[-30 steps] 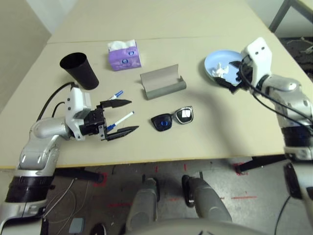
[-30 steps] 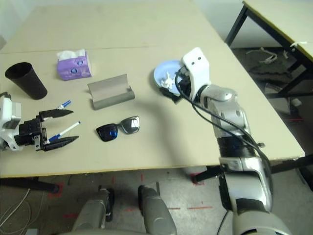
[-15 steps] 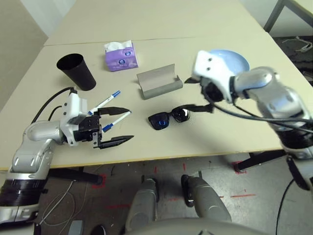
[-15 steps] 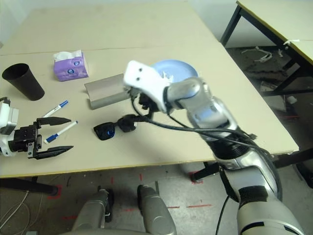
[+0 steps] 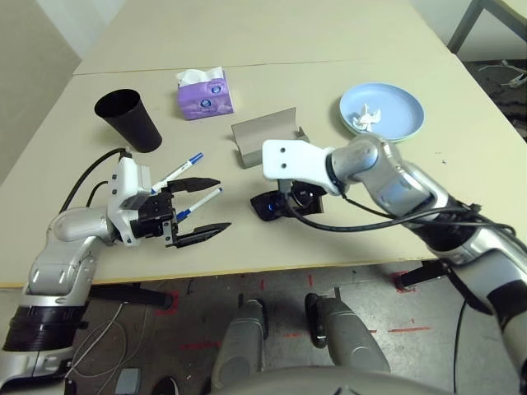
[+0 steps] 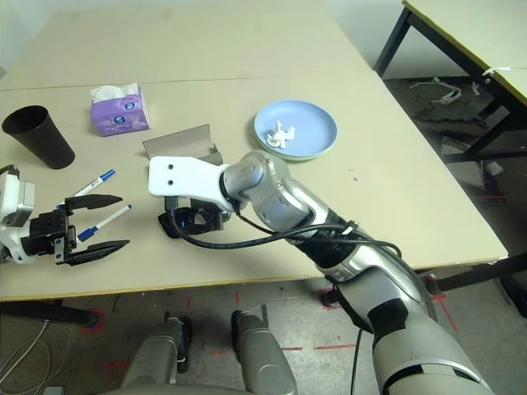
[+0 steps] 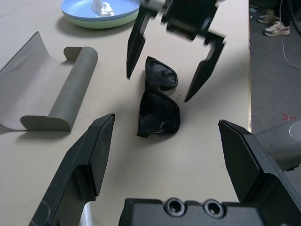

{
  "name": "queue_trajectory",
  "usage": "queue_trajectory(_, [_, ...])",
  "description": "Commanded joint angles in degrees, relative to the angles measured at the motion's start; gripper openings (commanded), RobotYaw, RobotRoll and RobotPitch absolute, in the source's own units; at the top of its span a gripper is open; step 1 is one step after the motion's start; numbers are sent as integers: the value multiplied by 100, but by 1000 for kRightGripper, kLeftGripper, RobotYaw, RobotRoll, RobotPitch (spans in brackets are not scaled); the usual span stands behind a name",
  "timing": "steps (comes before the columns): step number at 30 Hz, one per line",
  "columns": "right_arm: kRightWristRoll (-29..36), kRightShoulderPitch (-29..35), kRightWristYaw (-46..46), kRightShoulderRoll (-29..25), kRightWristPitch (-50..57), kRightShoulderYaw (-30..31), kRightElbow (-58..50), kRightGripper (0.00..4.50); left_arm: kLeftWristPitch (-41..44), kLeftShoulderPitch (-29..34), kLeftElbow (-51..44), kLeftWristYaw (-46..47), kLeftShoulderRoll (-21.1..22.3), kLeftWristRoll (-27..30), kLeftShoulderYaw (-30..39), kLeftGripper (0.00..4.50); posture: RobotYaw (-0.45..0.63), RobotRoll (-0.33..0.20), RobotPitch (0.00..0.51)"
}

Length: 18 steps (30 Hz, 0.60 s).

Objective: Organize and tidy the items on the table.

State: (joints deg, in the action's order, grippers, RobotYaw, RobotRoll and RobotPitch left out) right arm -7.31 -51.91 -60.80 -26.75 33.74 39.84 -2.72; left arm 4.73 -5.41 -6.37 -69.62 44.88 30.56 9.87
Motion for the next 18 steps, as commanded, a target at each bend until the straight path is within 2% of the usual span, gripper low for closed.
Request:
queue_trajectory(1, [-202,45,-34,21,-253,85,141,4482,32,109,-98,4,6,-74,-55,4500,-83,0,202])
queue_trajectory(8, [-412,87,-200,-45,-603,14,381,4482,-13,112,-37,-40,108,-90,58,4500,-68,0,201])
queue_trajectory(18, [-453,318,-443,-19,-671,16,199,4482,7,266,-219,67,80,-56,54,4500,-61,0,202])
